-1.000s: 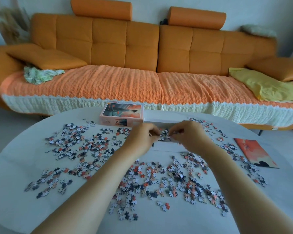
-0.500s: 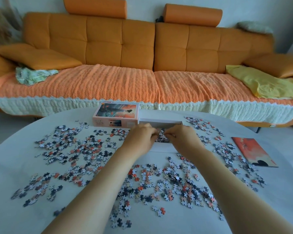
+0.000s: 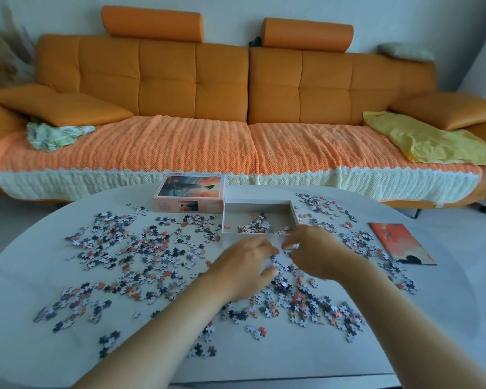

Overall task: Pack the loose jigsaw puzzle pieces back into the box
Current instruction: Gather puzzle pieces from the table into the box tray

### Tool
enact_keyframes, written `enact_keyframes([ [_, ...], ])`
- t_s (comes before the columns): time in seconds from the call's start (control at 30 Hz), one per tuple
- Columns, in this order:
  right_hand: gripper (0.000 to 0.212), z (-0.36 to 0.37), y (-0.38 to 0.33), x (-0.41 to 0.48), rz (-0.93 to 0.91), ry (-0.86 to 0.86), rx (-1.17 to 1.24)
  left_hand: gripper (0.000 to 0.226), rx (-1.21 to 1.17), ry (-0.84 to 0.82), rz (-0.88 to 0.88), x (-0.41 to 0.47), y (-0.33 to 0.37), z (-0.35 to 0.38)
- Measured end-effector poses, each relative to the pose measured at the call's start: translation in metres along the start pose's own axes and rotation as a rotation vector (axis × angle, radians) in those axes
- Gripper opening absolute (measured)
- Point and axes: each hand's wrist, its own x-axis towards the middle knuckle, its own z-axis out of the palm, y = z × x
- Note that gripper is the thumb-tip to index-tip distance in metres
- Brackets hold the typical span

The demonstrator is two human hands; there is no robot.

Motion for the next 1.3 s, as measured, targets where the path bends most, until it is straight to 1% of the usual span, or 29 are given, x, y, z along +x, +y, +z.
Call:
enact_keyframes([
  [0.07, 0.039, 0.011, 0.006, -0.006, 0.049, -0.041, -0.035, 0.067, 0.042, -0.176, -0.009, -0.003, 0.007, 0.009],
  [0.13, 0.047, 0.02, 0.009, -0.012, 0.07, -0.072, -0.063, 0.081, 0.118, -0.278, 0.008, -0.004, 0.01, 0.018],
  [0.2, 0.056, 0.027, 0.006, -0.017, 0.056, -0.112, -0.07, 0.078, 0.139, -0.253, 0.022, -0.002, 0.011, 0.021],
  [0.27, 0.06, 0.03, 0.003, -0.021, 0.026, -0.129, -0.039, 0.064, 0.055, -0.156, 0.014, -0.001, 0.009, 0.02],
  [0.33, 0.057, 0.03, 0.001, -0.024, -0.005, -0.112, 0.02, 0.05, -0.035, -0.098, 0.007, -0.001, 0.004, 0.017],
  [0.4, 0.049, 0.025, 0.002, -0.025, -0.031, -0.066, 0.089, 0.042, -0.068, -0.083, -0.005, -0.003, -0.001, 0.014],
  [0.43, 0.044, 0.023, 0.005, -0.025, -0.034, -0.027, 0.113, 0.044, -0.068, -0.089, -0.014, -0.004, -0.002, 0.011],
  [0.5, 0.038, 0.019, 0.012, -0.024, -0.015, 0.035, 0.08, 0.056, -0.024, -0.131, -0.027, -0.007, -0.003, 0.007],
  [0.53, 0.04, 0.018, 0.016, -0.024, 0.016, 0.03, 0.031, 0.065, 0.023, -0.162, -0.03, -0.008, -0.004, 0.006],
  [0.6, 0.05, 0.021, 0.018, -0.023, 0.087, -0.046, -0.047, 0.077, 0.108, -0.219, -0.039, -0.011, -0.005, 0.006],
  [0.67, 0.055, 0.025, 0.013, -0.022, 0.109, -0.122, -0.05, 0.073, 0.105, -0.208, -0.046, -0.012, -0.006, 0.008],
  [0.73, 0.055, 0.03, 0.004, -0.02, 0.078, -0.128, -0.021, 0.062, 0.051, -0.149, -0.054, -0.012, -0.008, 0.008],
  [0.8, 0.055, 0.031, -0.004, -0.018, 0.031, -0.128, 0.025, 0.057, 0.013, -0.119, -0.062, -0.013, -0.011, 0.005],
  [0.87, 0.055, 0.029, -0.008, -0.017, 0.001, -0.131, 0.071, 0.061, 0.031, -0.119, -0.071, -0.014, -0.014, 0.001],
  [0.93, 0.054, 0.027, -0.008, -0.015, 0.011, -0.107, 0.054, 0.07, 0.122, -0.132, -0.076, -0.016, -0.015, -0.003],
  [0.97, 0.058, 0.026, -0.008, -0.015, 0.023, -0.106, 0.004, 0.074, 0.162, -0.148, -0.08, -0.017, -0.014, -0.005],
  [1.03, 0.08, 0.027, -0.009, -0.015, 0.057, -0.159, -0.081, 0.078, 0.174, -0.195, -0.09, -0.019, -0.013, -0.004],
  [1.07, 0.089, 0.028, -0.011, -0.015, 0.071, -0.192, -0.089, 0.077, 0.155, -0.199, -0.088, -0.02, -0.012, -0.002],
  [1.1, 0.092, 0.03, -0.014, -0.014, 0.073, -0.204, -0.079, 0.072, 0.123, -0.182, -0.083, -0.02, -0.013, 0.0],
  [1.13, 0.088, 0.032, -0.016, -0.012, 0.065, -0.196, -0.058, 0.065, 0.081, -0.154, -0.083, -0.019, -0.014, 0.001],
  [1.2, 0.068, 0.036, -0.021, -0.007, 0.031, -0.15, -0.014, 0.054, -0.001, -0.116, -0.092, -0.018, -0.015, 0.0],
  [1.27, 0.05, 0.036, -0.026, -0.003, 0.017, -0.116, 0.044, 0.049, -0.046, -0.099, -0.101, -0.018, -0.016, -0.002],
  [1.3, 0.044, 0.036, -0.028, -0.001, 0.02, -0.108, 0.068, 0.046, -0.054, -0.082, -0.103, -0.017, -0.017, -0.003],
])
